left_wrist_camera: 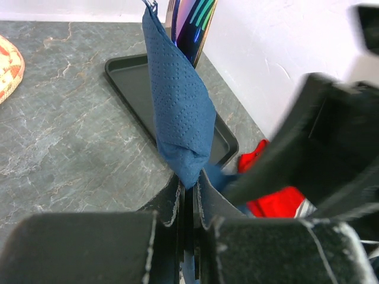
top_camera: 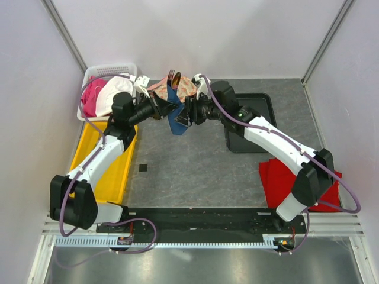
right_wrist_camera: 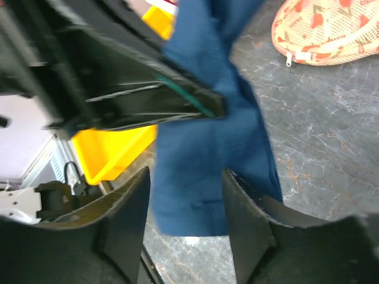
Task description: Place the utensils on the paper napkin and roll it up
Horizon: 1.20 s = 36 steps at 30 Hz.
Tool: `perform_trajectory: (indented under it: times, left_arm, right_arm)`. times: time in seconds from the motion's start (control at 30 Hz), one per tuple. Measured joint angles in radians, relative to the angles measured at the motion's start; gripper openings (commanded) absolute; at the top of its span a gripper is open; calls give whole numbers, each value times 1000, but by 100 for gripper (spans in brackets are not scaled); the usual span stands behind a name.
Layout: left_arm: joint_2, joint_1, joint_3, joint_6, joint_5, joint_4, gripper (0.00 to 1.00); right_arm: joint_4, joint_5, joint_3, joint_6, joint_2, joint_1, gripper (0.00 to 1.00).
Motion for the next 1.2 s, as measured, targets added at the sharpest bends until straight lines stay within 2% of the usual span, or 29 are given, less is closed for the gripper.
perform_trajectory:
  times: [0.2, 0.67, 0.9, 1.13, 1.2]
  left_arm:
    - [-28, 0, 0, -55, 4, 13, 2]
    - [-44, 1, -3, -214, 47, 105, 2]
    - [-44, 10, -30, -306, 91, 190, 2]
    - [-37, 11, -55, -413, 134, 285, 2]
    - [-33, 11, -56, -439, 145, 309, 2]
  right_arm:
    - [43, 5, -1, 14, 23, 2, 68]
    - [160, -93, -18, 88, 23, 1, 67]
    - [234, -161, -48, 158, 22, -16, 50]
    - [369, -260, -124, 300, 3, -51, 45]
    - [398, -275, -140, 330, -6, -56, 38]
